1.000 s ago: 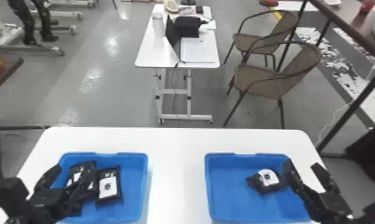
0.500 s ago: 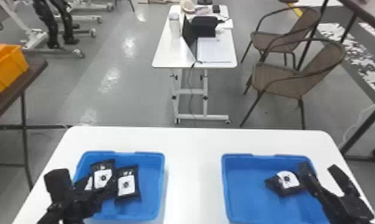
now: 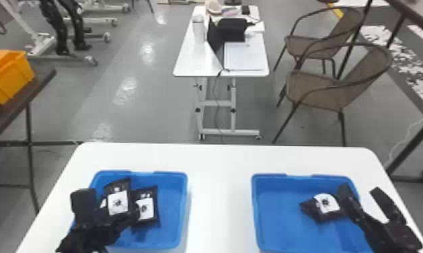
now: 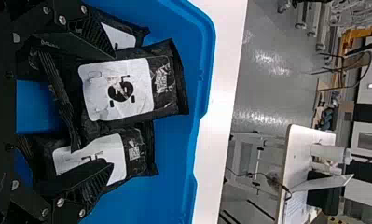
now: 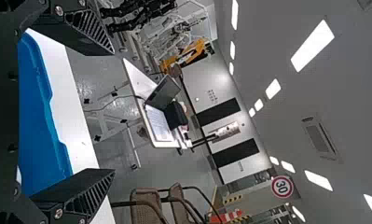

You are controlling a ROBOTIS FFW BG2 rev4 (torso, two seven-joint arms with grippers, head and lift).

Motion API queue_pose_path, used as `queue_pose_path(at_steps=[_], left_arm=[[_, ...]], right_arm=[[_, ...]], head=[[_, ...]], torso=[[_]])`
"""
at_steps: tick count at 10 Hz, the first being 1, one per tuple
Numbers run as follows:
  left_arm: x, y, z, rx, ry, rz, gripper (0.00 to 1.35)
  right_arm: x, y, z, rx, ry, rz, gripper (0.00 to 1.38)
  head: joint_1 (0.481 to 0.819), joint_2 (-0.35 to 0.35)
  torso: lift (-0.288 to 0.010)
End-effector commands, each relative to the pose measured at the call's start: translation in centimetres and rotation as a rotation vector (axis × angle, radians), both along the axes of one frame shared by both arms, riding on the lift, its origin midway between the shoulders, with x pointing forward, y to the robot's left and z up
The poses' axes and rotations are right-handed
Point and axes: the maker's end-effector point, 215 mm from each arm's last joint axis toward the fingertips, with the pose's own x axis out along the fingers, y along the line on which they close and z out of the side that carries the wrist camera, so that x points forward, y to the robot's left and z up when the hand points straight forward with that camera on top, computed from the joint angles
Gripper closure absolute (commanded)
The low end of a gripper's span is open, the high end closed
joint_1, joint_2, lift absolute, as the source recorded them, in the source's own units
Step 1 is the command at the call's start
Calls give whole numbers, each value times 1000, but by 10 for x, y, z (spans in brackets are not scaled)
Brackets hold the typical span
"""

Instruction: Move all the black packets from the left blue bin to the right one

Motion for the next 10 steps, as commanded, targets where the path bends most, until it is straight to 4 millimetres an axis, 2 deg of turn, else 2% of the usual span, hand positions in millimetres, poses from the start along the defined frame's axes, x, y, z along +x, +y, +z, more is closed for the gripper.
queue_pose_path(at_steps=[1, 2, 3, 4, 5, 7, 9, 10], left_arm=[[2, 1, 0, 10, 4, 0, 226], [2, 4, 1, 20, 4, 11, 252], [2, 7, 0, 31, 6, 21, 358], [1, 14, -1, 50, 17, 33, 549], [-4, 25, -5, 66, 44, 51, 618], [-10, 41, -14, 88, 81, 62, 634], [-12, 50, -16, 112, 115, 52, 927], [-9, 48, -14, 105, 107, 43, 932]], right_arm=[[-1, 0, -2, 9, 2, -3, 124], [-1, 0, -4, 14, 6, -2, 124], [-1, 0, -4, 20, 7, -2, 124], [-2, 0, -6, 25, 10, -2, 124], [-2, 0, -5, 30, 8, 0, 124], [-2, 0, -7, 40, 10, -1, 124], [-3, 0, -7, 47, 10, 0, 124], [-3, 0, -7, 47, 10, 0, 124]], head=[[695, 55], [695, 56], [695, 57], [695, 62], [695, 67], [695, 91], [695, 108], [695, 114]], torso=[[0], [0], [0], [0], [0], [0], [0], [0]])
